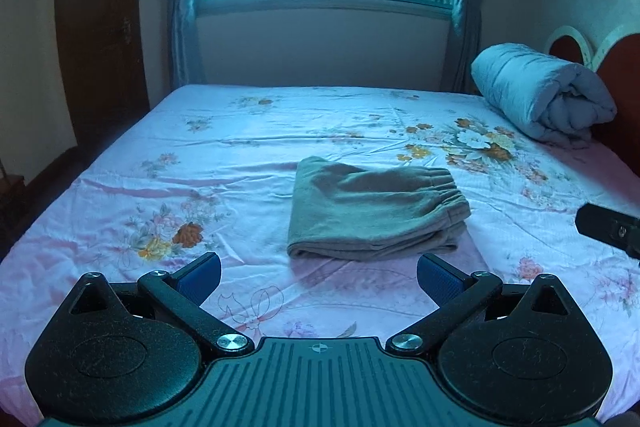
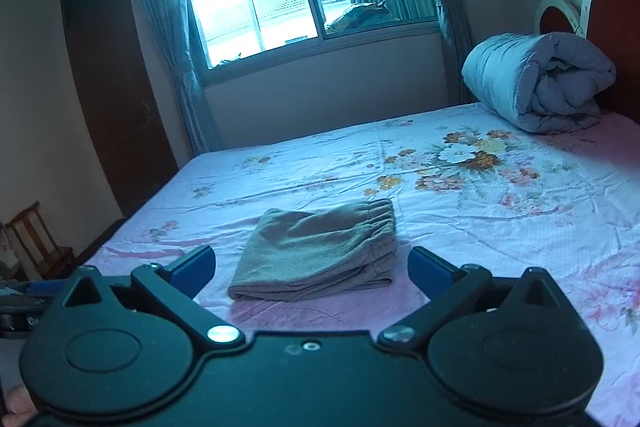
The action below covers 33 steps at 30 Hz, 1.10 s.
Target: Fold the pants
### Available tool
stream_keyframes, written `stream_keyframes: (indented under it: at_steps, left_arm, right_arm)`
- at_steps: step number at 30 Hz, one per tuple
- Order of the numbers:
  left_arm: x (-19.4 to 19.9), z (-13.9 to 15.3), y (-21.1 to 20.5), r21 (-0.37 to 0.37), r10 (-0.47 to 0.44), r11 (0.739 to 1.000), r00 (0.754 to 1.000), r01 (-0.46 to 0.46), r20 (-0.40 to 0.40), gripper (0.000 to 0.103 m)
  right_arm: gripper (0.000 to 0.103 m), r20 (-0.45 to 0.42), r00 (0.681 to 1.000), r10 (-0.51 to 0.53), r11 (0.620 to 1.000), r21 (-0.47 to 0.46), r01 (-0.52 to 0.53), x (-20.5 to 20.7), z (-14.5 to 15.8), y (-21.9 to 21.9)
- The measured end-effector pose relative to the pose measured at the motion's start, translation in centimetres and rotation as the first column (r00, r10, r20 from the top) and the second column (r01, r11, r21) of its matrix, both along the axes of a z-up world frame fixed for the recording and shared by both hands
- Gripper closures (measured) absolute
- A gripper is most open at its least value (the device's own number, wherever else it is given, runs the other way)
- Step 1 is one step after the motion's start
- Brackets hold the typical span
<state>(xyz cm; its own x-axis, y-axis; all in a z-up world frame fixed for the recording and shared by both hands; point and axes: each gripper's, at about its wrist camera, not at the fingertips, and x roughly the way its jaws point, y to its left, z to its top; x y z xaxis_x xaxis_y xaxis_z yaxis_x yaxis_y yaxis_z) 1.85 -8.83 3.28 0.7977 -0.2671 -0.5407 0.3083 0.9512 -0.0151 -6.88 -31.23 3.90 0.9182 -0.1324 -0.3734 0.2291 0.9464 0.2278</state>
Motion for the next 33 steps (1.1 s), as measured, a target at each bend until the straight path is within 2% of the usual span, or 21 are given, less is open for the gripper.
stream_keyframes:
  at_steps: [6,14,33]
  left_arm:
    - [0.8,-0.1,-0.2,-0.017,-0.004,1.0,1.0,0.004,-0.009,0.0]
    - [1.3,-0.3,-0.9,-0.028,-0.013,1.0,1.0,0.013,-0.025,0.0]
    - [2.1,-0.8,-1.4,-0.007,0.005,1.0,0.999,-0.005,-0.036,0.0]
  right_arm:
    - [0.006,-0.051,0.997,-0.056,0.998,-0.035,0.055,1.0,-0.3,-0.2]
    - [0.006,-0.026,0.999,-0.034,0.999,0.004,0.034,0.8,-0.3,-0.4]
    - [0.006,-0.047,0.998,-0.036,0.999,0.028,0.037,1.4,-0.7,-0.5]
